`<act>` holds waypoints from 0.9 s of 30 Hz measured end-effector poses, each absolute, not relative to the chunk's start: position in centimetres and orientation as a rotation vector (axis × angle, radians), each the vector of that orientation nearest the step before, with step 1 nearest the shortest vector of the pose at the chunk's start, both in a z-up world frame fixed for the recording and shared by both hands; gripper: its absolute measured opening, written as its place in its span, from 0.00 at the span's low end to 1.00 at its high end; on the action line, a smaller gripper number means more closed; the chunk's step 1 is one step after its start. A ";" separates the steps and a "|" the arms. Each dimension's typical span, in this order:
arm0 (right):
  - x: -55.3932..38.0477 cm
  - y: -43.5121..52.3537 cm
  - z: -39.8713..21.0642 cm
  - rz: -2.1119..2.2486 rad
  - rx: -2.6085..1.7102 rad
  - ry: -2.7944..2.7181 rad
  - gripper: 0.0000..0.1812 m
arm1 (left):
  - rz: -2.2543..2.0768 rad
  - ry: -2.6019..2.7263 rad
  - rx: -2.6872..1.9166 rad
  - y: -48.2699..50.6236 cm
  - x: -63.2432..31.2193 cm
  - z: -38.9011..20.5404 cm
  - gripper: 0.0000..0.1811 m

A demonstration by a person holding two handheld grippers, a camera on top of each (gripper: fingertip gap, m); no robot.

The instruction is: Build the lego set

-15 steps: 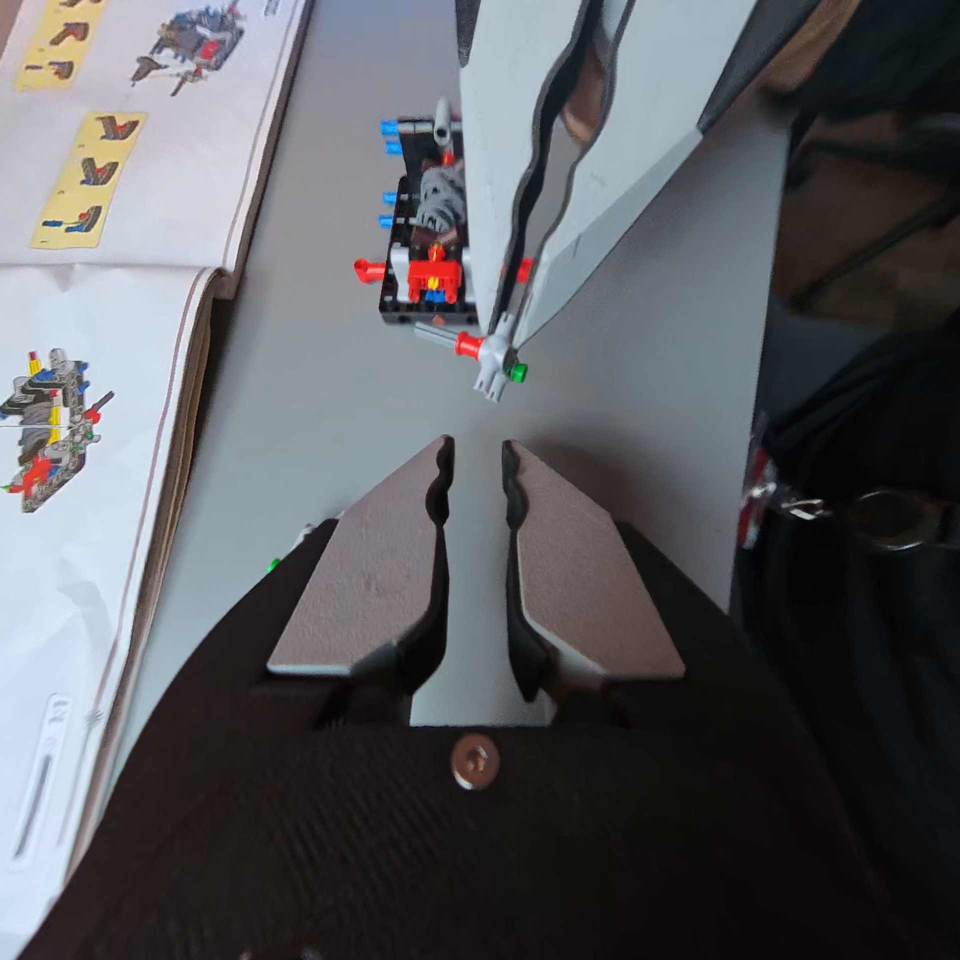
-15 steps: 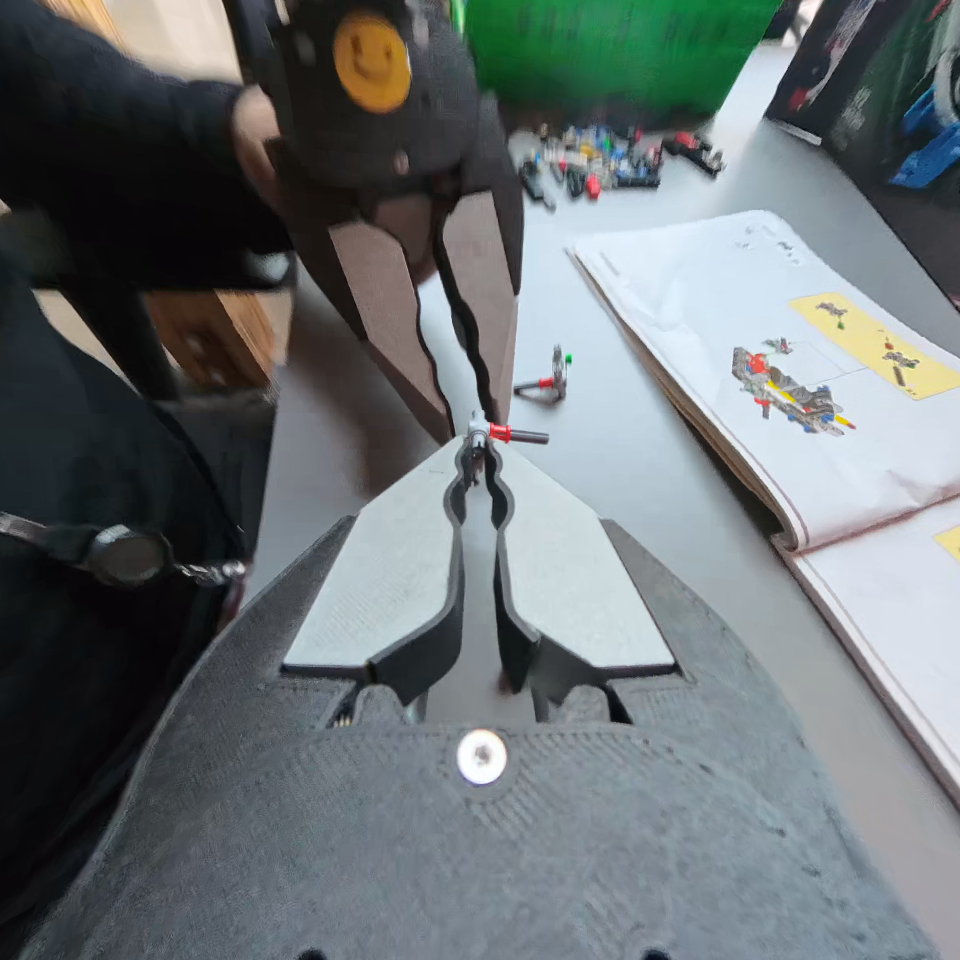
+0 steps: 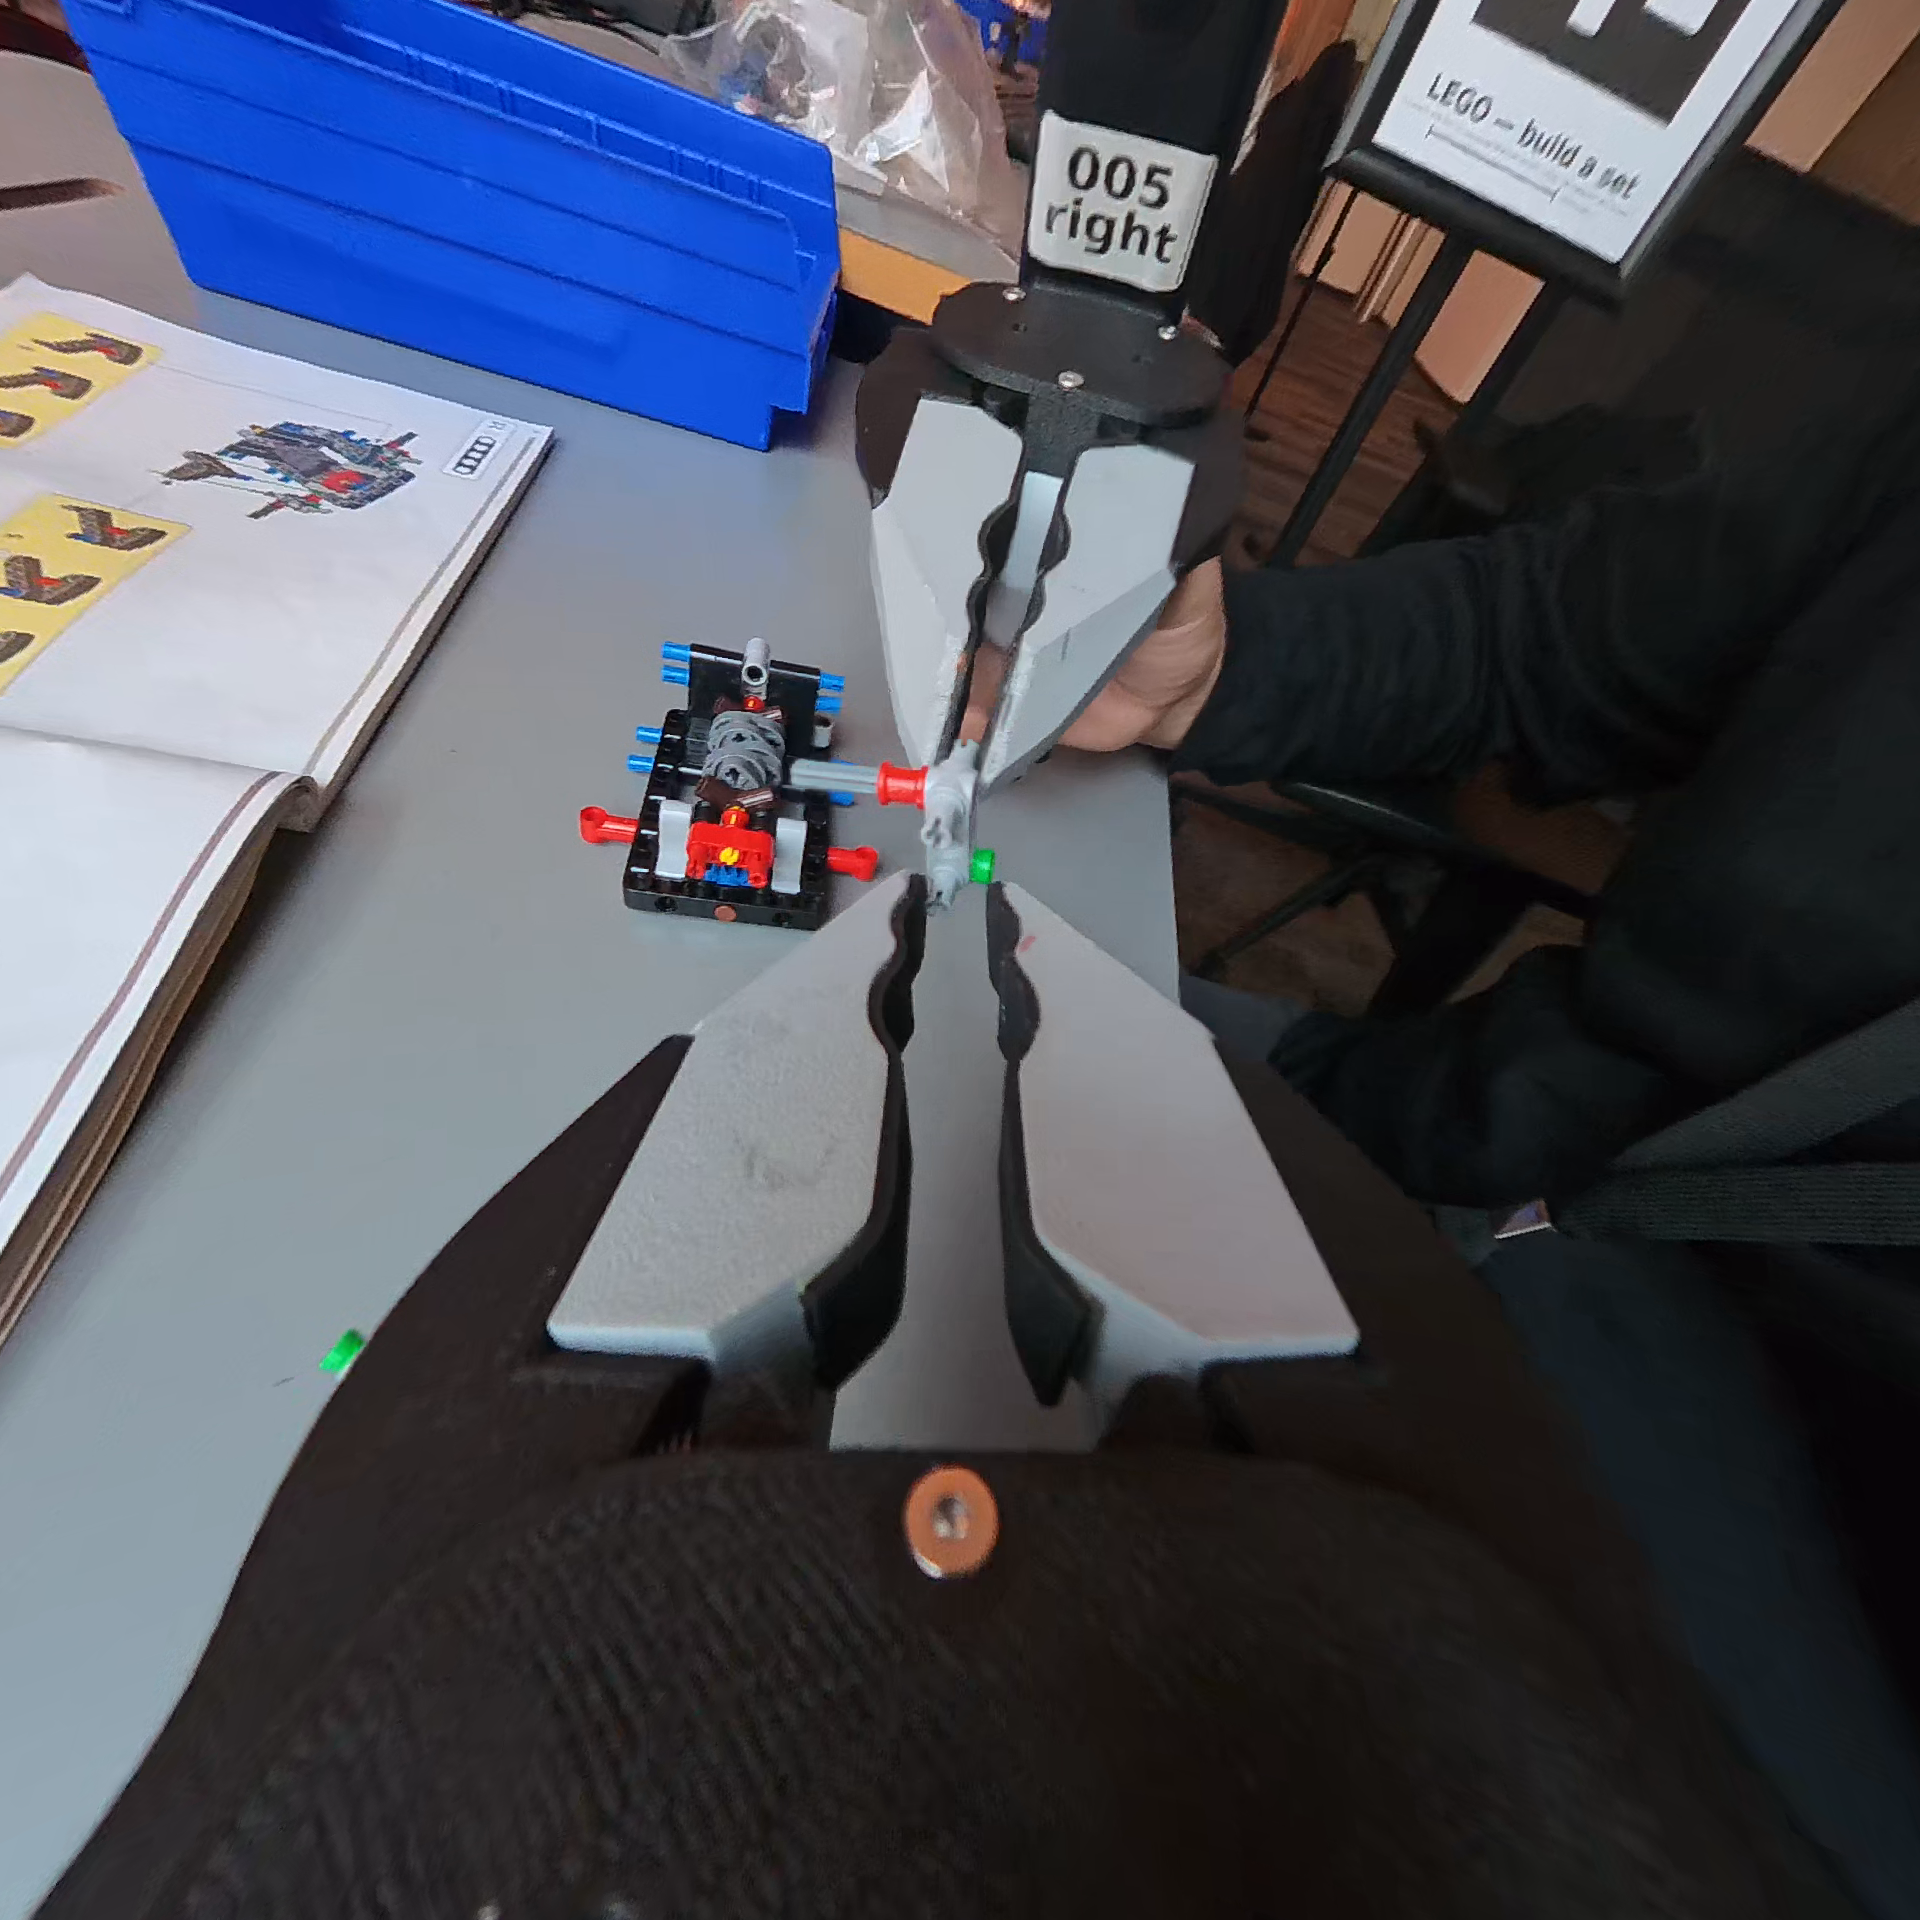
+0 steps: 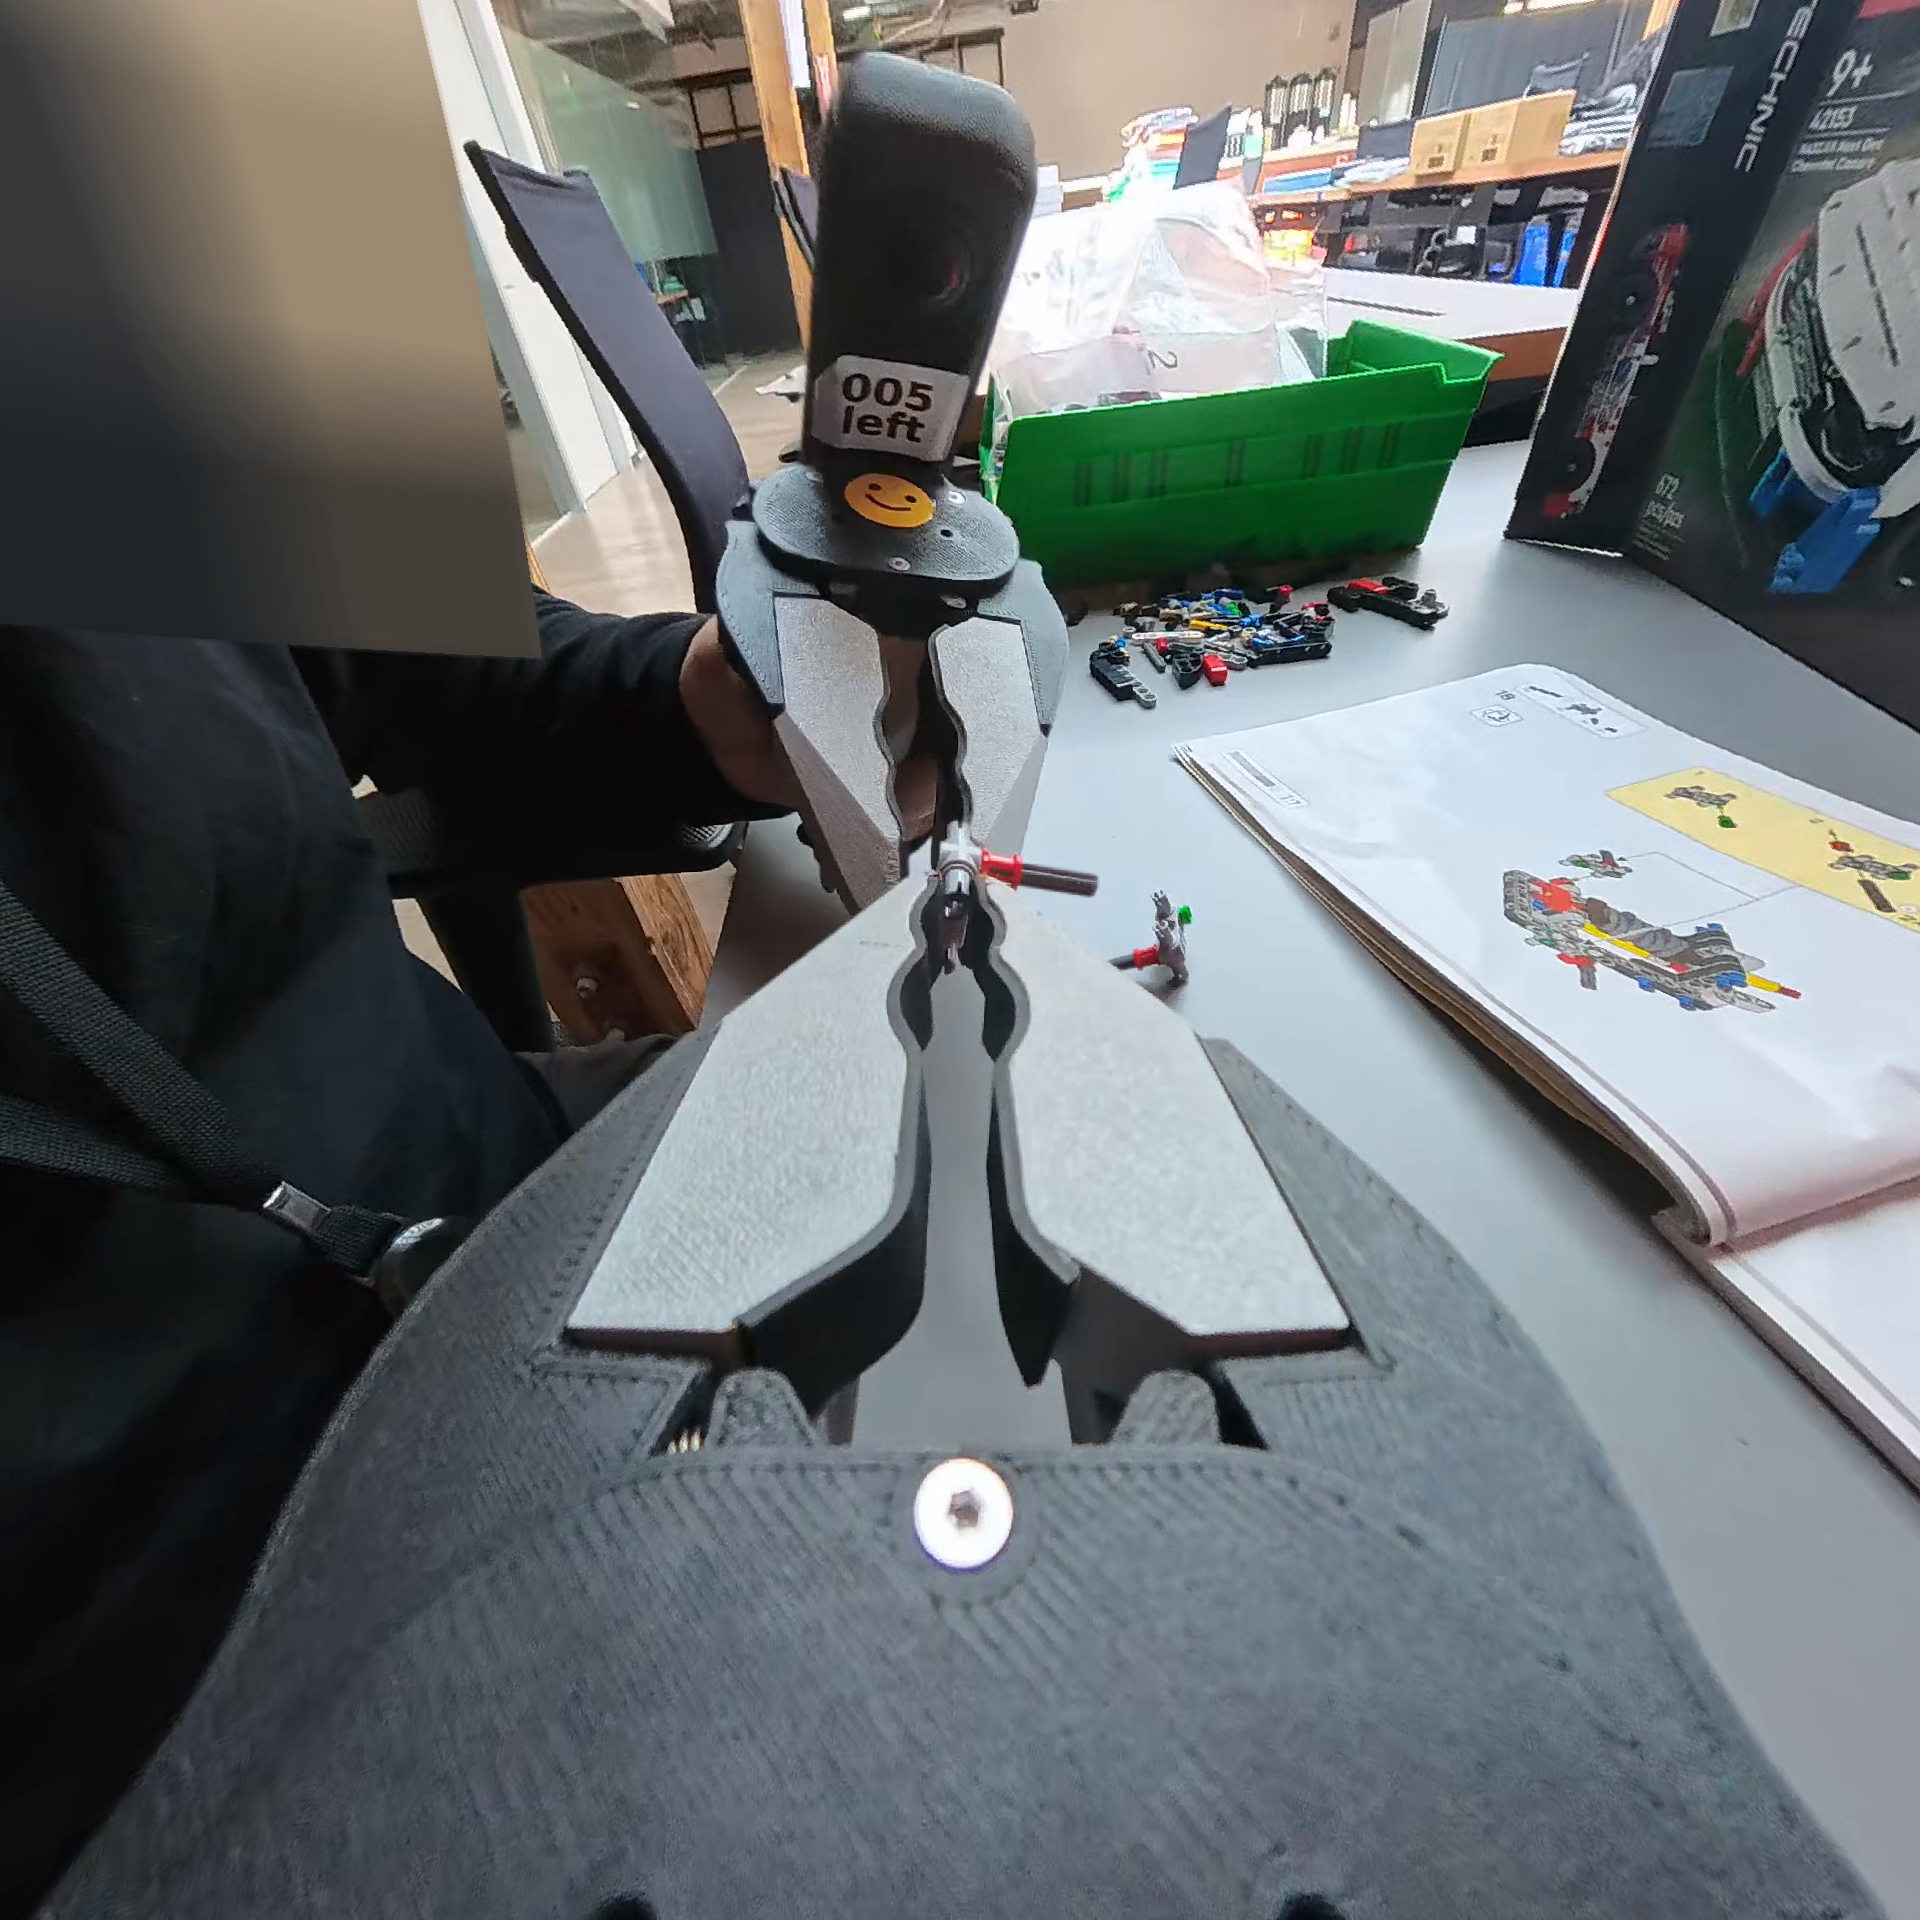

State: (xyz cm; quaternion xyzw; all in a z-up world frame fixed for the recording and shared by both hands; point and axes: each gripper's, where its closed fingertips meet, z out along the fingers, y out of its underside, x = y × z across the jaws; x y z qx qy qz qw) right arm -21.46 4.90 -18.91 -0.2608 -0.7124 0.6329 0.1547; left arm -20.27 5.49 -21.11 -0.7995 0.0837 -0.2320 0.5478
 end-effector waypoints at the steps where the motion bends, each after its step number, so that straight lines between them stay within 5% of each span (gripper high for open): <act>1: -21.4 4.9 -18.8 1.827 -0.745 -2.038 0.01 | -0.578 0.194 -1.879 5.4 -20.2 -20.9 0.05; 11: -21.0 5.0 -18.4 1.872 -0.694 -2.019 0.01 | -0.734 0.172 -1.789 5.0 -20.1 -19.9 0.02; 17: -21.2 5.1 -18.6 1.873 -0.698 -2.013 0.01 | -0.690 0.156 -1.812 5.5 -20.8 -20.6 0.10; 27: -21.7 5.5 -18.9 1.876 -0.701 -2.005 0.01 | -0.616 0.235 -1.785 5.6 -20.7 -20.4 0.04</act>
